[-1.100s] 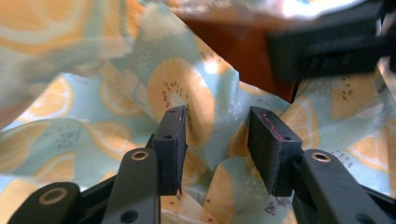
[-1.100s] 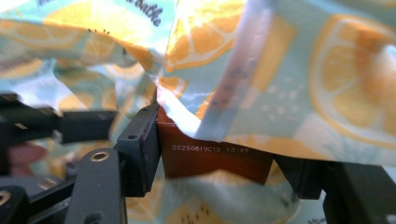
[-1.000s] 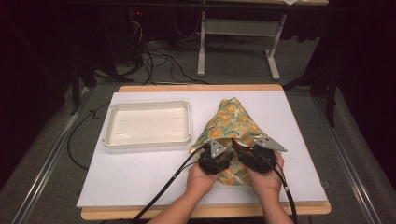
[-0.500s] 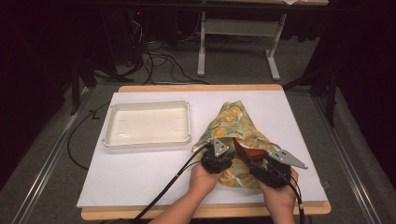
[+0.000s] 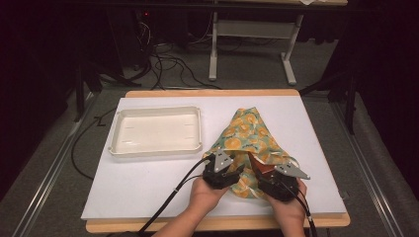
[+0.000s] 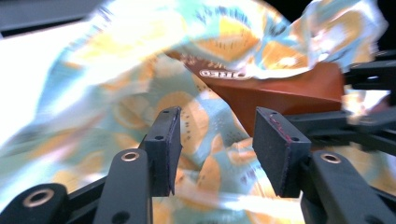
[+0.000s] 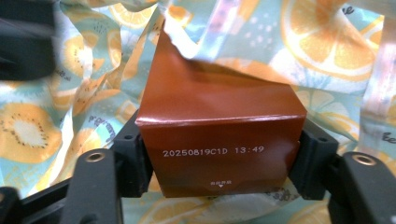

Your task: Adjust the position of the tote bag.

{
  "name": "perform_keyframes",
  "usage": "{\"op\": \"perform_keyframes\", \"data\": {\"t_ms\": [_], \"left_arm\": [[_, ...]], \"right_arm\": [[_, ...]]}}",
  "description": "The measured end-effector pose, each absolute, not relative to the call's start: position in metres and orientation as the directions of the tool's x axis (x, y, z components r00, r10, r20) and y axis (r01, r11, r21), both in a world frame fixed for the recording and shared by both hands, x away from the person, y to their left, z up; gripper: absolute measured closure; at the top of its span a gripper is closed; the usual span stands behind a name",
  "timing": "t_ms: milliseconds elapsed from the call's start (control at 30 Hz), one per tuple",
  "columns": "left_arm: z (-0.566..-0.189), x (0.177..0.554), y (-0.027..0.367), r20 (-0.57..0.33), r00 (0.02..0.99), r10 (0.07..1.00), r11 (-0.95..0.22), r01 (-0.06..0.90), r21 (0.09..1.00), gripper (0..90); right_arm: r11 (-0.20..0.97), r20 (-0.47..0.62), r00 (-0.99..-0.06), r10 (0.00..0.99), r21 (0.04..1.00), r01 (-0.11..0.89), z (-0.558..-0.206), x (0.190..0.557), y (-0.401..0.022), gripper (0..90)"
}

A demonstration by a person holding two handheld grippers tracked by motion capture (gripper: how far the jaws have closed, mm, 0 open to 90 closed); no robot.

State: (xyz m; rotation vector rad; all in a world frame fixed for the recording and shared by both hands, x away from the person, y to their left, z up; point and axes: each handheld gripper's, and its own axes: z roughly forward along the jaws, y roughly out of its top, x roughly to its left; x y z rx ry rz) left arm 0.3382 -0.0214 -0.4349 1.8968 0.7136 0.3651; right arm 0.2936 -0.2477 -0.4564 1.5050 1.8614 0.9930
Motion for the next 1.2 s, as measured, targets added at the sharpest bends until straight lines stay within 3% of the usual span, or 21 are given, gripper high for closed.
{"op": "perform_keyframes", "data": {"t_ms": [267,367,467,1200], "left_arm": [[-0.411,0.329,0.030,-0.038,0.761,0.648,-0.244,0.256,0.935,45.6],[-0.416,0.341,0.037,-0.070,0.731,0.679,-0.230,0.302,0.925,38.1],[-0.424,0.349,0.038,-0.074,0.719,0.691,-0.237,0.323,0.916,36.9],[-0.425,0.369,0.043,-0.092,0.692,0.716,-0.196,0.326,0.925,38.7]], "right_arm": [[0.118,0.028,-0.250,0.968,0.828,0.548,-0.437,0.271,-0.255,39.1],[0.108,0.040,-0.251,0.967,0.830,0.548,-0.433,0.260,-0.259,39.2],[0.110,0.040,-0.257,0.966,0.832,0.543,-0.431,0.248,-0.262,39.4],[0.065,0.092,-0.278,0.956,0.859,0.507,-0.418,0.200,-0.270,39.6]]}}
